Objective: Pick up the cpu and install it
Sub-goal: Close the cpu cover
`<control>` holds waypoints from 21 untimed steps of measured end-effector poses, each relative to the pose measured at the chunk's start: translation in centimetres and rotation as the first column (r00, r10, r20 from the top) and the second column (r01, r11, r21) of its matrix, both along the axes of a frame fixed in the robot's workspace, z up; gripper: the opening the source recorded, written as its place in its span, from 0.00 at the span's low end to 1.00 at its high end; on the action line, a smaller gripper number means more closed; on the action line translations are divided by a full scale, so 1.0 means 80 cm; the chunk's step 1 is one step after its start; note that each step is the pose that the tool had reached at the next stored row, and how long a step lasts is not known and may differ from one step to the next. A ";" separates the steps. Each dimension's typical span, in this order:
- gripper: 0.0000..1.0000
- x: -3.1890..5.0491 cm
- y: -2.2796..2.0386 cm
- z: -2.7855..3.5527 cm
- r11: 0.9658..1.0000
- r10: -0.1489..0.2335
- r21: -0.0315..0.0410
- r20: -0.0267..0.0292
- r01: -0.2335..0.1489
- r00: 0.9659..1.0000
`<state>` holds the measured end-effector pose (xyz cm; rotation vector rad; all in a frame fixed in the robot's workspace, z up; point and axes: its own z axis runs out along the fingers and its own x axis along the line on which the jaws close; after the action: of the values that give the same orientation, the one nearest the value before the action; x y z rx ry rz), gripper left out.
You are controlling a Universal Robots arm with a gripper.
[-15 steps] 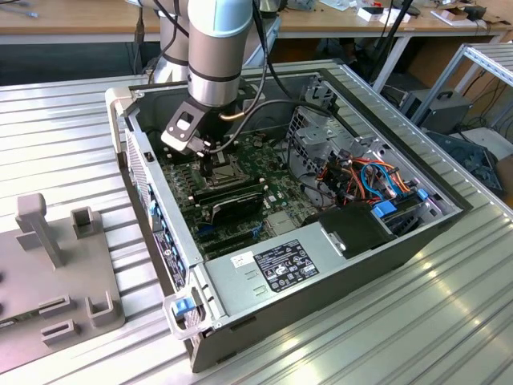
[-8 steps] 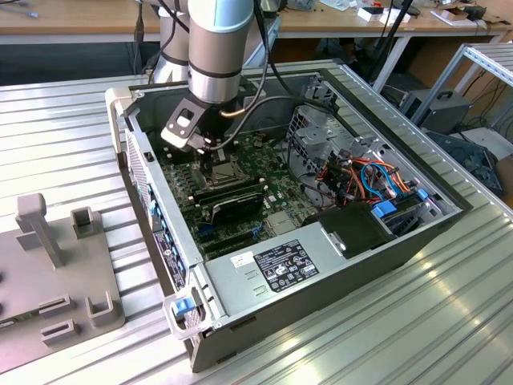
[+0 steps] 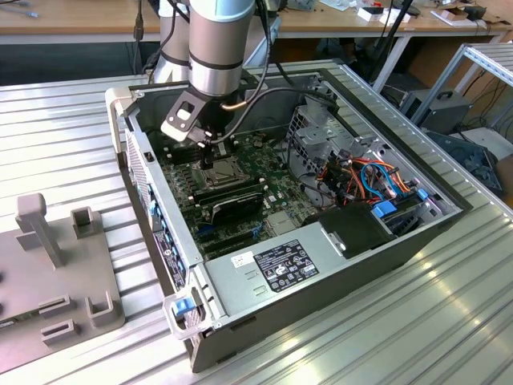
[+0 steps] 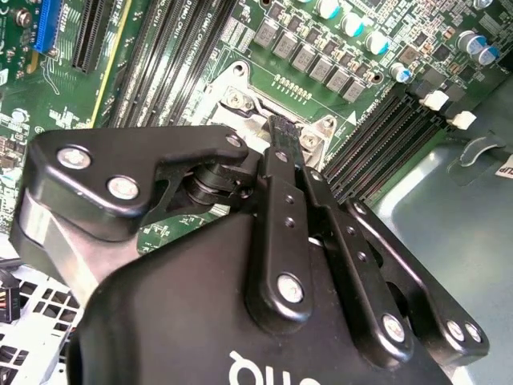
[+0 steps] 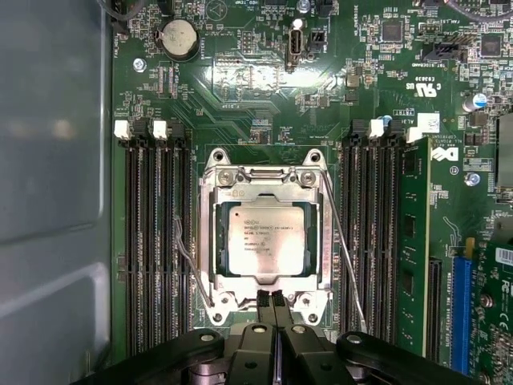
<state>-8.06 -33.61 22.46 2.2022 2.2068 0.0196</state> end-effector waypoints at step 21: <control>0.11 0.006 0.0000 0.0149 1.000 0.000 0.000 0.000 0.000 1.000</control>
<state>-7.57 -33.61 23.66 2.2022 2.2068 0.0195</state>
